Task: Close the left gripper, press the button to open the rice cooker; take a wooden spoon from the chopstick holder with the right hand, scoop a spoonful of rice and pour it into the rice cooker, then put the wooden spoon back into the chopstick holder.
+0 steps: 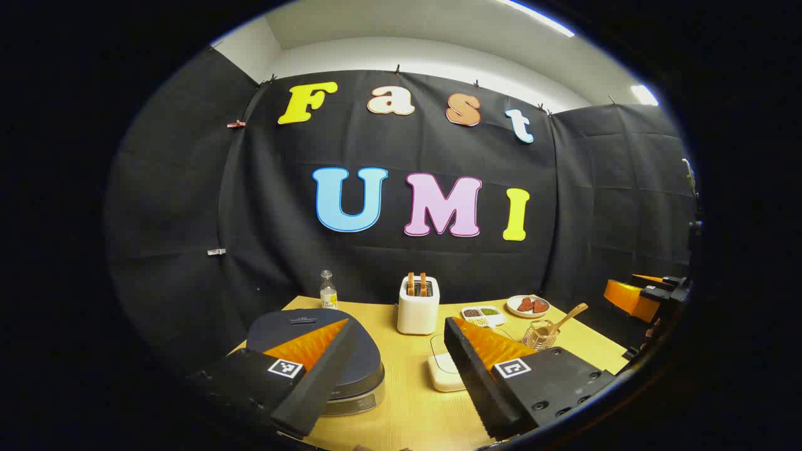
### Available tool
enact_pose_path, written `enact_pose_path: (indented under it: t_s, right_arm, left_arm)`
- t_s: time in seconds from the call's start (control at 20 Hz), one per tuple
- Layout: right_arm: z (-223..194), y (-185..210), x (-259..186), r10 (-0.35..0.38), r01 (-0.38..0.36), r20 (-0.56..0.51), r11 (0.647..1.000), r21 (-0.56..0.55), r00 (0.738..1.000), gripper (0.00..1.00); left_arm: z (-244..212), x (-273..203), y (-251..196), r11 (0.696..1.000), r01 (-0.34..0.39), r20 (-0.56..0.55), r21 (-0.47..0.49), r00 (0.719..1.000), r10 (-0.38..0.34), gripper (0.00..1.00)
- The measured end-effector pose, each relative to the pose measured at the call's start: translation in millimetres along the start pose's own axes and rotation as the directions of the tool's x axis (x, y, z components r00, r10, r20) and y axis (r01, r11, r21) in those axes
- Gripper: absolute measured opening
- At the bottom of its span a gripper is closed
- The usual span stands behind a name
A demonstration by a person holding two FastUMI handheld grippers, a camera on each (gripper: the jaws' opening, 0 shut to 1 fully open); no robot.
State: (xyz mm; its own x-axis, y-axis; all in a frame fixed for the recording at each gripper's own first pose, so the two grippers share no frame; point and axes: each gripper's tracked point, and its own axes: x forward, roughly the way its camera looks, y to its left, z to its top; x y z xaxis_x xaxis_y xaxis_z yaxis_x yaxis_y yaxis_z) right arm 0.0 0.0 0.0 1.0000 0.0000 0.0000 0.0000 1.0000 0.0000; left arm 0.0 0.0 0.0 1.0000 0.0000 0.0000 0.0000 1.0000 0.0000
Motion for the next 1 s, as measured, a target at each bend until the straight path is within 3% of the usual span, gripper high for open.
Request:
enact_pose_path:
  t_s: [0.7,1.0]
  right_arm:
    - [-1.0,26.8,-20.2,0.029,-0.029,-0.016,0.999,-0.014,0.999,0.99]
    - [-3.9,25.1,-21.4,0.035,-0.035,-0.027,0.999,-0.015,0.999,0.99]
  left_arm:
    - [-14.3,-17.3,26.2,0.998,0.016,-0.021,-0.063,1.000,-0.017,0.95]
    - [-16.5,-19.7,40.5,0.997,-0.028,-0.034,-0.066,0.999,0.025,0.95]
